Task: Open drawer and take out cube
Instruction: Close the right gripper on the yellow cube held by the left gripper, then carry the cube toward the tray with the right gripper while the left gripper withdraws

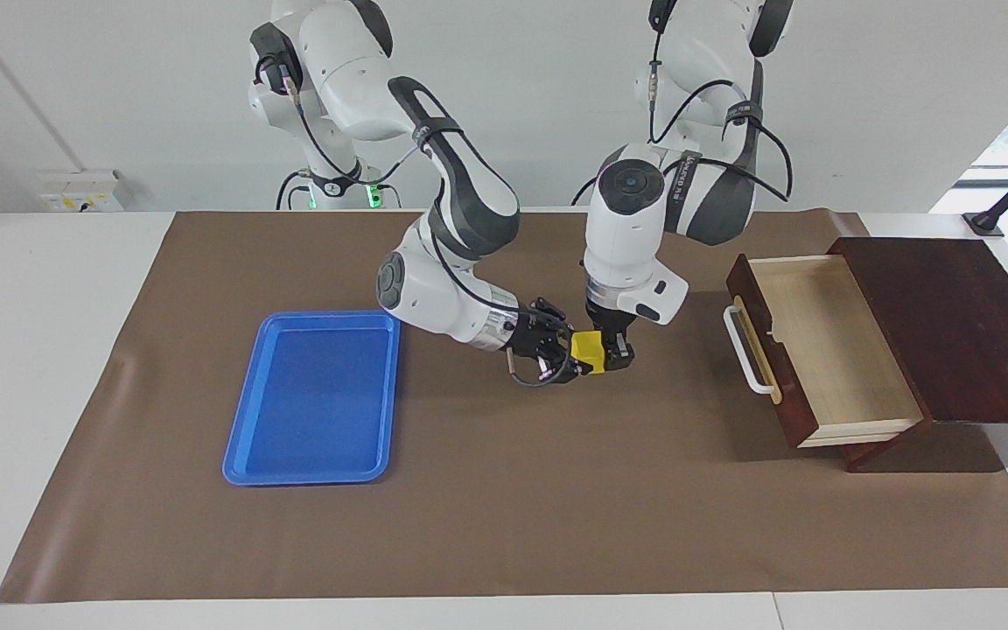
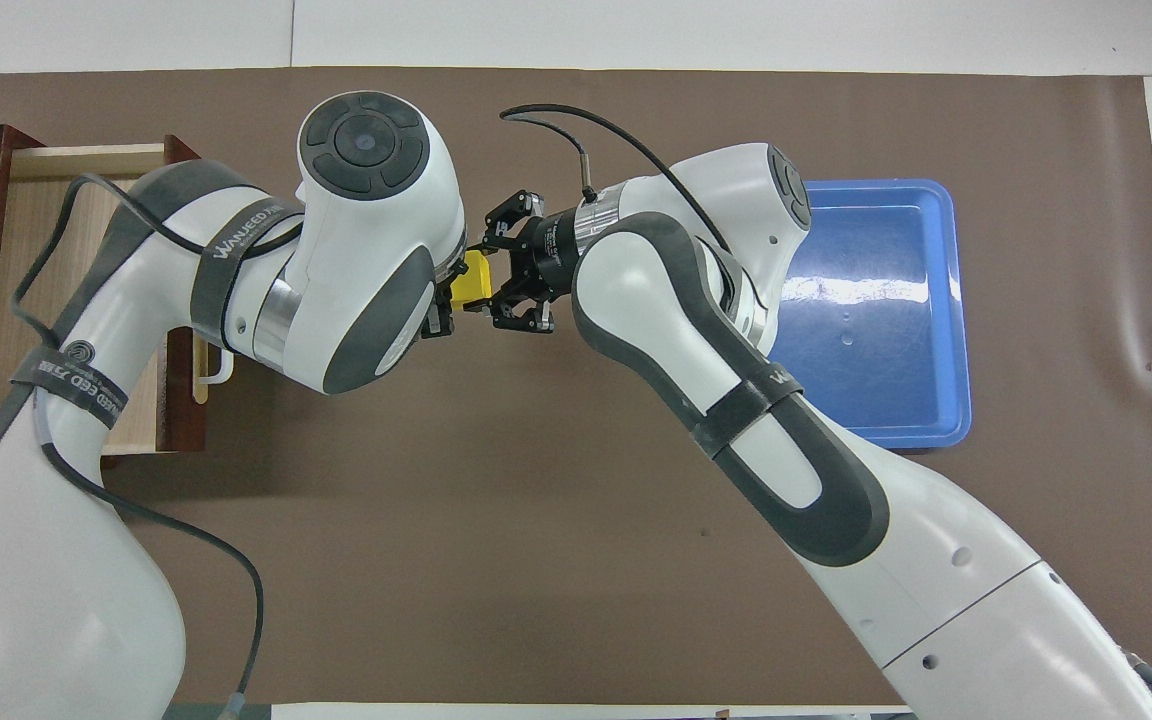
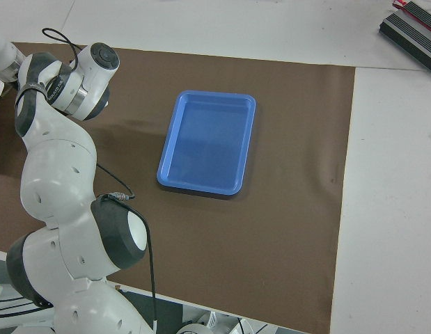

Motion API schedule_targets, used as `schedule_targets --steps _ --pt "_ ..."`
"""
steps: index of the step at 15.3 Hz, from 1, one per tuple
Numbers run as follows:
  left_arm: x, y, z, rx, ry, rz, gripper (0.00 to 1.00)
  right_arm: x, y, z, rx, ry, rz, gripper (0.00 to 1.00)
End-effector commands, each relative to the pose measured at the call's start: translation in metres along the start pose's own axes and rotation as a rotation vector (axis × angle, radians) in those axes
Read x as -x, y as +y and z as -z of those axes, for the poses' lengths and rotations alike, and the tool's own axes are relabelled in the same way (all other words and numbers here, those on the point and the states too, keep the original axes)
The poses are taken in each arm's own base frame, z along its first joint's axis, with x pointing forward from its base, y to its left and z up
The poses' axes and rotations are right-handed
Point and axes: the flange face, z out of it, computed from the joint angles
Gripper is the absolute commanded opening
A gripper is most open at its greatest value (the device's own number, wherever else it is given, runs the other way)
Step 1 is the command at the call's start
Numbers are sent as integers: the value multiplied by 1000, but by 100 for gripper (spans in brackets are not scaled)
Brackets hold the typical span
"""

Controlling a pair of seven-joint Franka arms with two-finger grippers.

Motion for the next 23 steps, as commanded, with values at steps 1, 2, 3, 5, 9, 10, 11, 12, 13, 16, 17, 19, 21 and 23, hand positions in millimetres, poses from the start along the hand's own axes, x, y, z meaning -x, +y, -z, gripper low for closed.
schedule_targets --steps 1,2,3,5,9,10,11,12,13,16,17,19,21,23 --pt "4 -2 4 2 12 5 0 1 -4 0 -45 -2 -37 0" --pt "4 -3 5 3 11 5 0 0 -5 -2 -51 0 -42 0" --pt "3 -2 4 0 13 5 0 1 -5 -1 -59 -1 -54 0" --pt "1 -2 4 -2 17 7 0 -1 -6 0 -59 -1 -92 0" --pt "-5 0 9 0 27 13 87 0 -6 1 -60 -2 -93 0" --pt "-7 0 11 -1 26 17 100 -2 -6 1 -60 -1 -95 0" --pt "-11 2 13 -1 25 22 100 -1 -6 1 -61 -2 -94 0" --pt "-20 7 17 4 21 38 100 -2 -6 1 -60 -1 -93 0" --pt "-28 11 19 8 21 48 100 -1 -6 1 -61 -2 -92 0" --pt "-60 24 21 4 25 71 100 -2 -7 1 -63 -1 -92 0" --pt "-74 29 15 -7 31 59 100 -3 -8 5 -67 -2 -94 0" --pt "-103 37 6 -25 39 44 100 -13 -16 18 -79 -3 -101 0" --pt "-137 46 -2 -40 43 30 100 -37 -31 50 -97 -7 -117 0" --pt "-170 56 -9 -45 41 18 100 -66 -42 84 -72 -23 -87 0"
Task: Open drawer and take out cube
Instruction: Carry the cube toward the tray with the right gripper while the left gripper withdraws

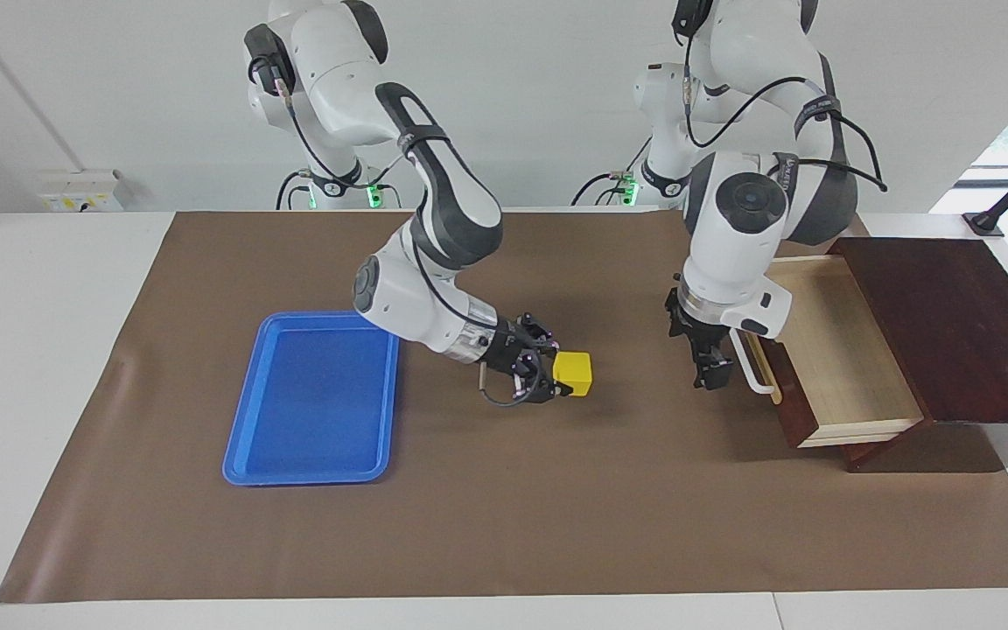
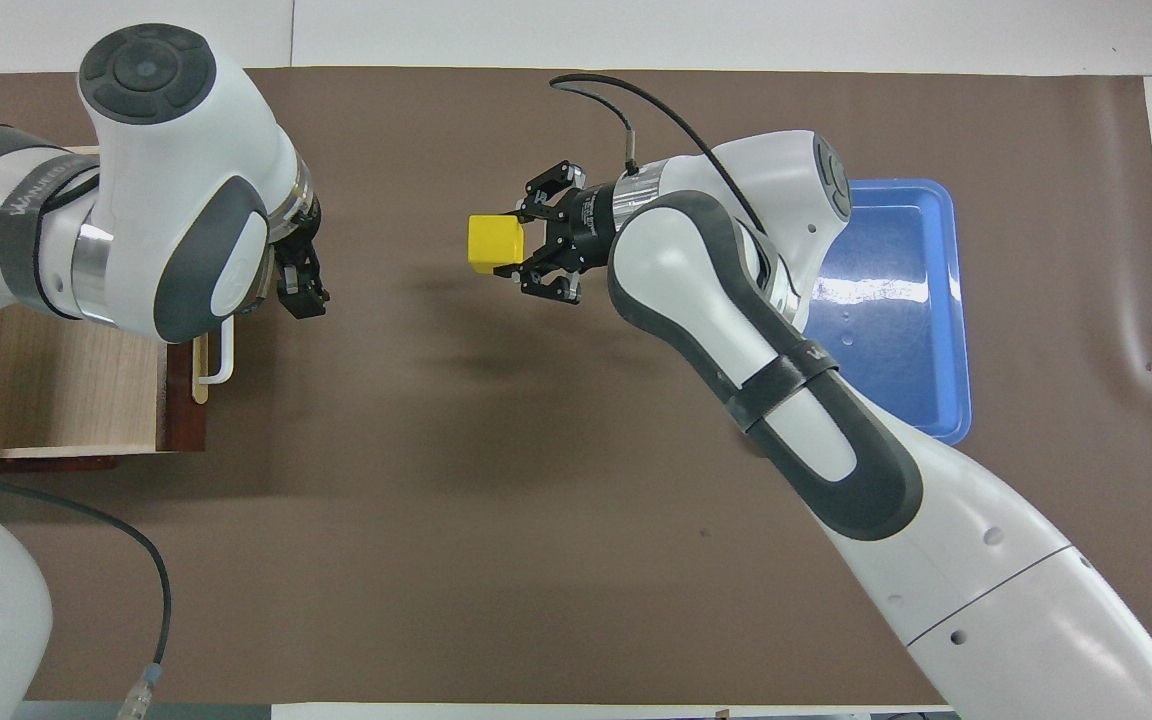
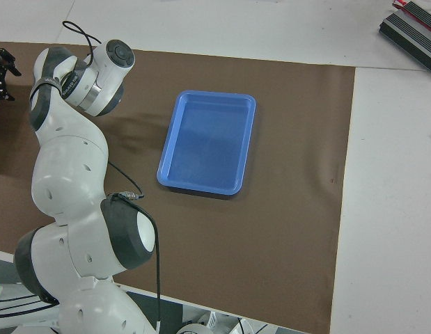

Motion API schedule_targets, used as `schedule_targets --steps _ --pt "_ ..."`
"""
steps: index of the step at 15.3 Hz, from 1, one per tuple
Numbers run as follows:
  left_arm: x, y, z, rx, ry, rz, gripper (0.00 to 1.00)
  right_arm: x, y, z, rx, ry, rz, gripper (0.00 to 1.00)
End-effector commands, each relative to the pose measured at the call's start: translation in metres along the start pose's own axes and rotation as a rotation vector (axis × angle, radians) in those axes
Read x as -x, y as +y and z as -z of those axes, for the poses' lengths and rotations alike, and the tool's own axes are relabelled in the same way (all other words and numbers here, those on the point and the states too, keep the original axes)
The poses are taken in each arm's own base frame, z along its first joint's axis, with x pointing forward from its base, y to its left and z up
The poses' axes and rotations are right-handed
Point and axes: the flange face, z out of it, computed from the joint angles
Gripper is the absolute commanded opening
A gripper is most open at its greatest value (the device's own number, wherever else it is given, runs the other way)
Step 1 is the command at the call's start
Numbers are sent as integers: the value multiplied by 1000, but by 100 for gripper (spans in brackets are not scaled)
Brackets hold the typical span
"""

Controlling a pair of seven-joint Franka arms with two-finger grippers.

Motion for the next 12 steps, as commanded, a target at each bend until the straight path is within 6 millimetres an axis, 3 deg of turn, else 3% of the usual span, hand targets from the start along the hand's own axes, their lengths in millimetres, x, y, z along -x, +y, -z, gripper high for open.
schedule_targets --steps 1,5,8,12 --pt "-51 8 -5 5 6 -34 100 -45 -28 58 23 -40 37 0" --pt "-115 28 -12 6 4 -109 100 -130 -45 139 35 -56 18 0" --pt "-153 40 -15 26 -1 -146 100 -198 -37 191 16 -66 -1 0" --pt "-221 53 -26 74 1 -208 100 -277 2 218 6 -67 25 0"
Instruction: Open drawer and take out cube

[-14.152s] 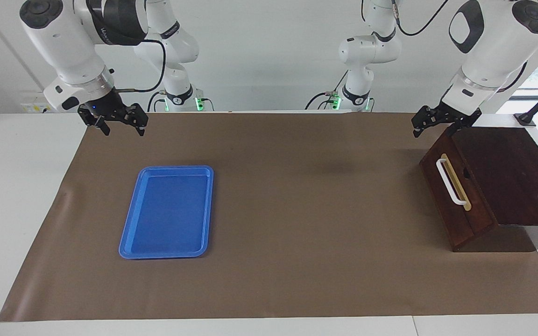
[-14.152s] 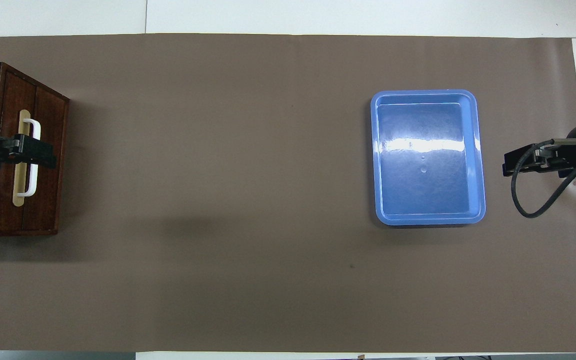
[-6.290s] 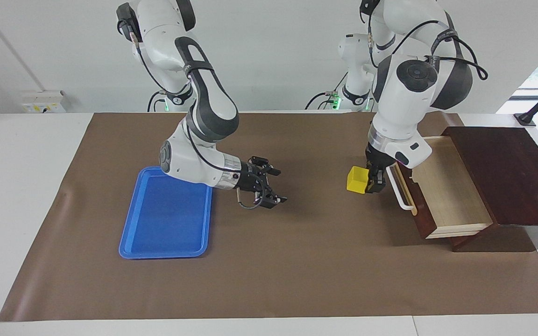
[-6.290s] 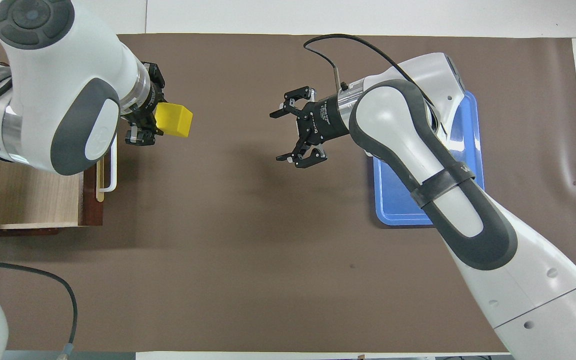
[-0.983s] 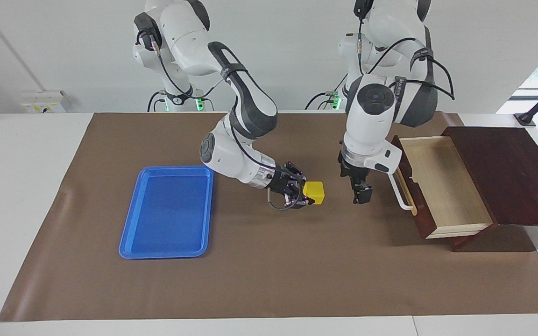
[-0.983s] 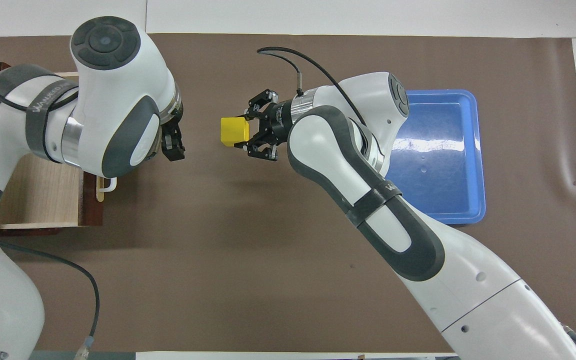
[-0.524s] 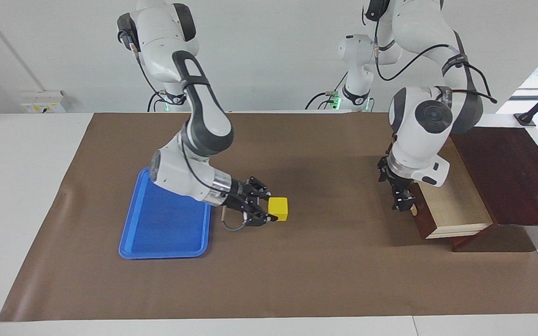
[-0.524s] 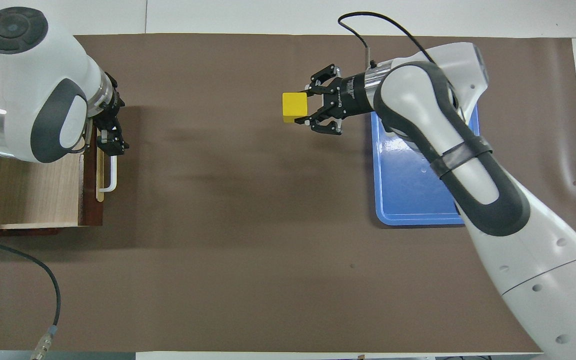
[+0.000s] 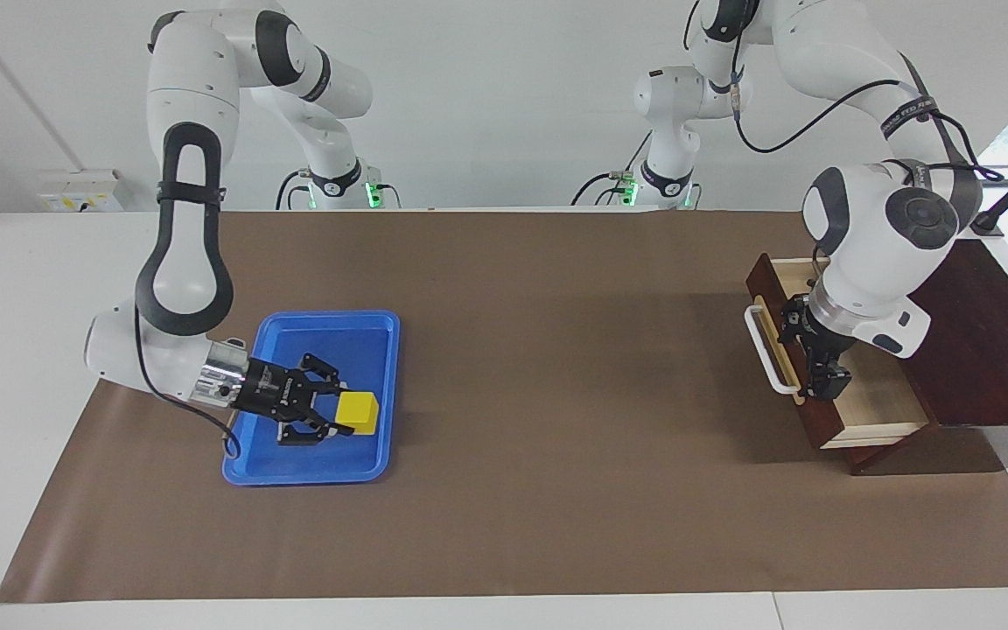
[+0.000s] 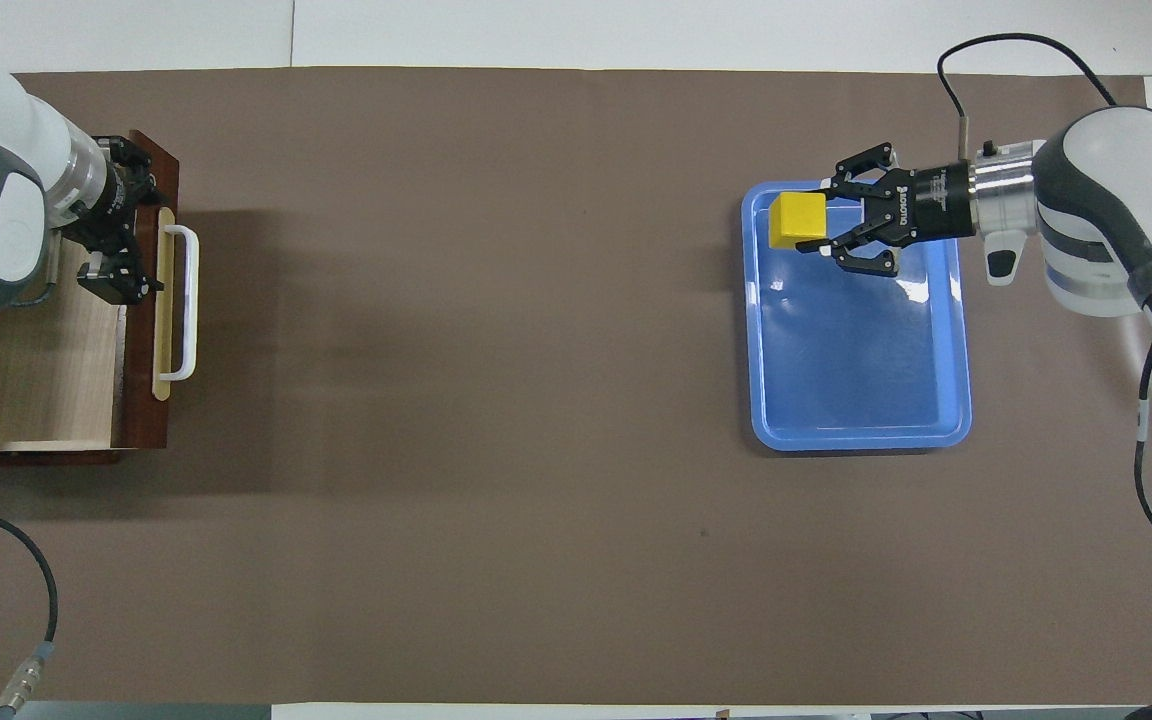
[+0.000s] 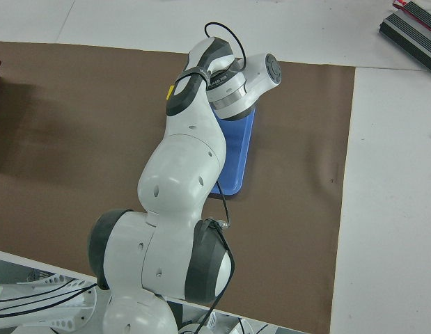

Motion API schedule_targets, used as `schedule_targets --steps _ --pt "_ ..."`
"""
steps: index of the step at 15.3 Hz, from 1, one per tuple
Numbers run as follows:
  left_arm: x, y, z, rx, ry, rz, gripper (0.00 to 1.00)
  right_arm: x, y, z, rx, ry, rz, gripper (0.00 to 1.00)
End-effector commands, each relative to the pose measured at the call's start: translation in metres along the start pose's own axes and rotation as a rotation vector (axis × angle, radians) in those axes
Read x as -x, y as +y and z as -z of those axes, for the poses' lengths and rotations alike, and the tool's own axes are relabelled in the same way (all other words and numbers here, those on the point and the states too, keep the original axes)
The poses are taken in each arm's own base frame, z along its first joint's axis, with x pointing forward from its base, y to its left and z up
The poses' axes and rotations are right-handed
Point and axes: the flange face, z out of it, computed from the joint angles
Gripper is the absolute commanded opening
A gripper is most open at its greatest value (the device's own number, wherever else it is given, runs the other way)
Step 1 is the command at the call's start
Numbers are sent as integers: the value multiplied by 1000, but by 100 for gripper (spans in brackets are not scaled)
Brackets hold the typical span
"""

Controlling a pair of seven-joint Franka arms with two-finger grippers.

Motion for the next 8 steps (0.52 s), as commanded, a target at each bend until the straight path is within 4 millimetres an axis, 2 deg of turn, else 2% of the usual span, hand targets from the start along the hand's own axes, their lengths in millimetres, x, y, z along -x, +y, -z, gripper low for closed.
schedule_targets --steps 1,2,4,8 --pt "-82 -4 -9 73 37 -48 100 -25 38 11 6 2 9 0" --pt "-99 -5 -9 86 42 -64 100 -33 42 16 2 5 -7 0" --pt "-117 -6 -12 106 47 -71 100 -44 52 16 7 16 -28 0" --pt "-132 -8 -12 110 51 -74 100 -67 65 21 6 50 -67 0"
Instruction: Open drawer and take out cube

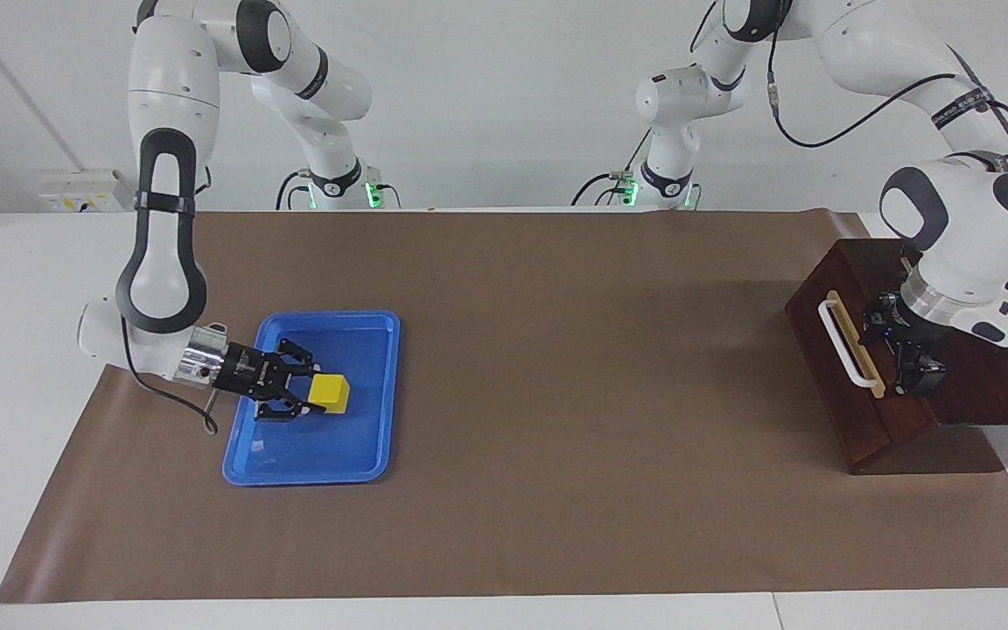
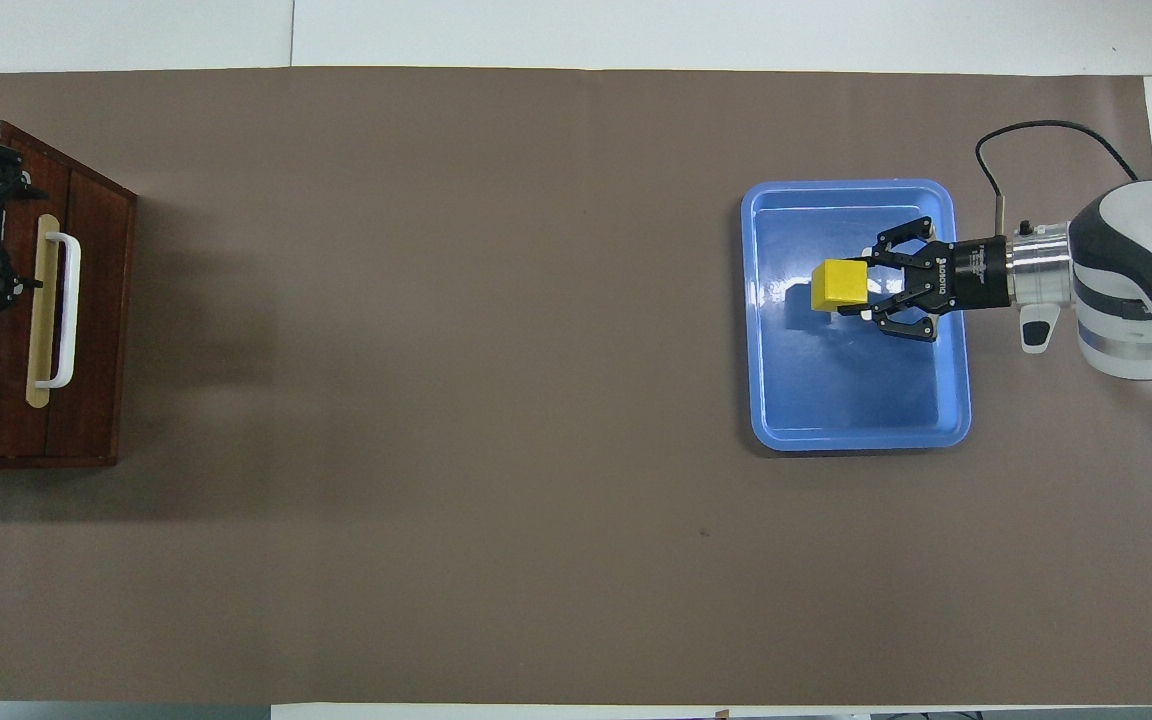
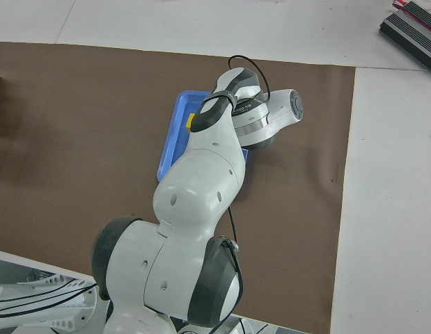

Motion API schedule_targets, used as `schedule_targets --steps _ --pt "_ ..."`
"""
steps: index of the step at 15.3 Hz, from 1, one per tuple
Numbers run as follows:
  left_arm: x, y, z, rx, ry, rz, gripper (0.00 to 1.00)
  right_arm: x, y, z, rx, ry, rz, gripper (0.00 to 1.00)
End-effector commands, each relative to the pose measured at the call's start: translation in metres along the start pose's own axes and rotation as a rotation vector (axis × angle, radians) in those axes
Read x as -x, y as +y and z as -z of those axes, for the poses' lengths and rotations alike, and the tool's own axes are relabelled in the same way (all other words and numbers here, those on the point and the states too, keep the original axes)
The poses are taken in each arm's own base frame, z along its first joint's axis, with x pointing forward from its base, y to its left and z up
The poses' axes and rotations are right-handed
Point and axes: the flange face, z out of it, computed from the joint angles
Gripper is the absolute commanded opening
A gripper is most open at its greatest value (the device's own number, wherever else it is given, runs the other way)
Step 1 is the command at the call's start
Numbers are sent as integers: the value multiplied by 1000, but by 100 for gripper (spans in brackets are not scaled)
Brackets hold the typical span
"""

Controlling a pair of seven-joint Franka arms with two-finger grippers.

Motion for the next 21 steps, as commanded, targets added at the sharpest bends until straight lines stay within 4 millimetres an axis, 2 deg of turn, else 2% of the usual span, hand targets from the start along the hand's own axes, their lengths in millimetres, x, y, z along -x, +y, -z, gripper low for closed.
schedule_targets --steps 1,5,6,8,9,11,12,13,16,18,19,21 --pt "-20 -3 -2 28 43 -39 100 -11 18 6 -10 54 14 0" --pt "4 0 12 15 38 -105 100 -22 27 4 -9 67 50 0" --pt "10 -3 17 -4 33 -152 100 -22 28 3 -6 67 48 0" --pt "38 -6 30 -32 22 -275 100 -22 28 3 7 80 55 0" --pt "39 -9 38 -39 21 -324 100 -22 28 3 11 87 60 4" --pt "48 -16 58 -40 11 -469 100 -22 28 4 21 97 70 85" --pt "48 -21 72 -40 10 -573 100 -19 27 5 26 95 75 100" --pt "46 -27 83 -40 3 -653 100 -17 27 7 26 93 79 100" --pt "45 -51 118 -41 -85 -903 100 11 27 22 28 83 105 100" --pt "56 -61 133 -51 -112 -1050 100 45 30 38 48 161 192 100" --pt "59 -62 134 -54 -117 -1084 100 68 32 45 67 213 252 100" --pt "79 -66 139 -70 -137 -1194 100 119 43 45 129 323 386 100"
